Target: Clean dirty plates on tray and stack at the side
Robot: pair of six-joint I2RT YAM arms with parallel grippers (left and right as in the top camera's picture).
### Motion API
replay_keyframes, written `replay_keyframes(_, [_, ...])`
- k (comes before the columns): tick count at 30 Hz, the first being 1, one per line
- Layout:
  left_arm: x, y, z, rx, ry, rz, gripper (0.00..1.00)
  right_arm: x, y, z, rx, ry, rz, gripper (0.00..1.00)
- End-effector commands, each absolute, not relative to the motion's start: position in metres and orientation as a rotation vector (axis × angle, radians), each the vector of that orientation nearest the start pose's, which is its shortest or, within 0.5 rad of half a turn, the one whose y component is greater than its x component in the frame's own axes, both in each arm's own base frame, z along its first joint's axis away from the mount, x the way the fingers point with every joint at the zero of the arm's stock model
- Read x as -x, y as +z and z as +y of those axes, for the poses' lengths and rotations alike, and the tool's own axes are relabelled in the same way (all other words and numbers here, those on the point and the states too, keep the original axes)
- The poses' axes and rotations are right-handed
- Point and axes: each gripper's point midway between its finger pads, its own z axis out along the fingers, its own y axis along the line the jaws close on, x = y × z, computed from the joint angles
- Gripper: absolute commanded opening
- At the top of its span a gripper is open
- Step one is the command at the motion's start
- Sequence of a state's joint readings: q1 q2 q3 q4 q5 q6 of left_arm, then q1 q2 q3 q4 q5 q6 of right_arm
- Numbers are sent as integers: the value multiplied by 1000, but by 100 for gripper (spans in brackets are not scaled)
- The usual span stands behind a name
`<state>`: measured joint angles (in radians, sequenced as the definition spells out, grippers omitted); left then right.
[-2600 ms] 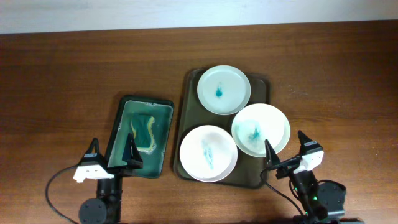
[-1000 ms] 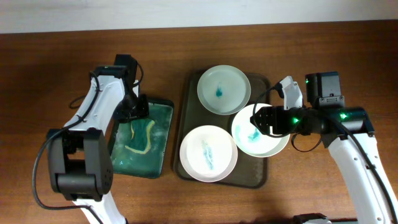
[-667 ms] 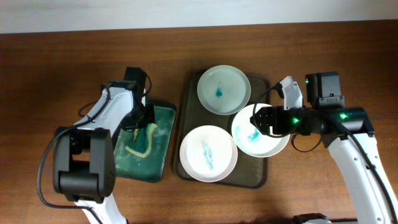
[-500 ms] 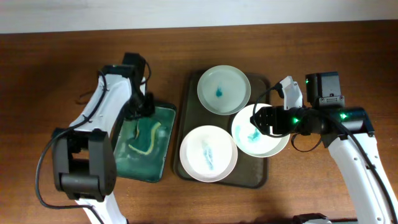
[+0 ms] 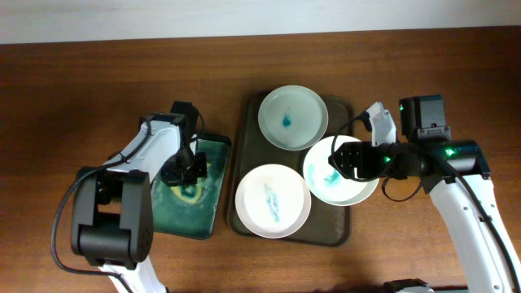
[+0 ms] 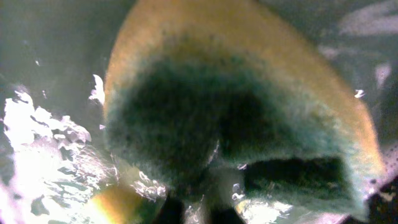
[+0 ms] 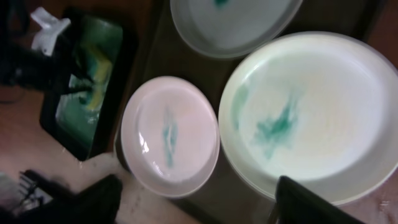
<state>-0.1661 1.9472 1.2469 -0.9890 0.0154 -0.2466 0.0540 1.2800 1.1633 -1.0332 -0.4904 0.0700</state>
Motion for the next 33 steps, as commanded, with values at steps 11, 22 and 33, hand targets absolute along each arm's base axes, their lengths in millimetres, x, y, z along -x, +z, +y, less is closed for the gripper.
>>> replay_keyframes(11, [-349, 131, -67, 109, -67, 3137, 0, -241, 74, 129, 209, 489, 3159, 46])
replay_keyframes(22, [-333, 194, -76, 102, -243, 2980, 0, -248, 0, 152, 205, 496, 3138, 15])
replay_keyframes(33, [-335, 191, -118, 7, -335, 2947, 0, -310, -1, 120, -129, 156, 2914, 4])
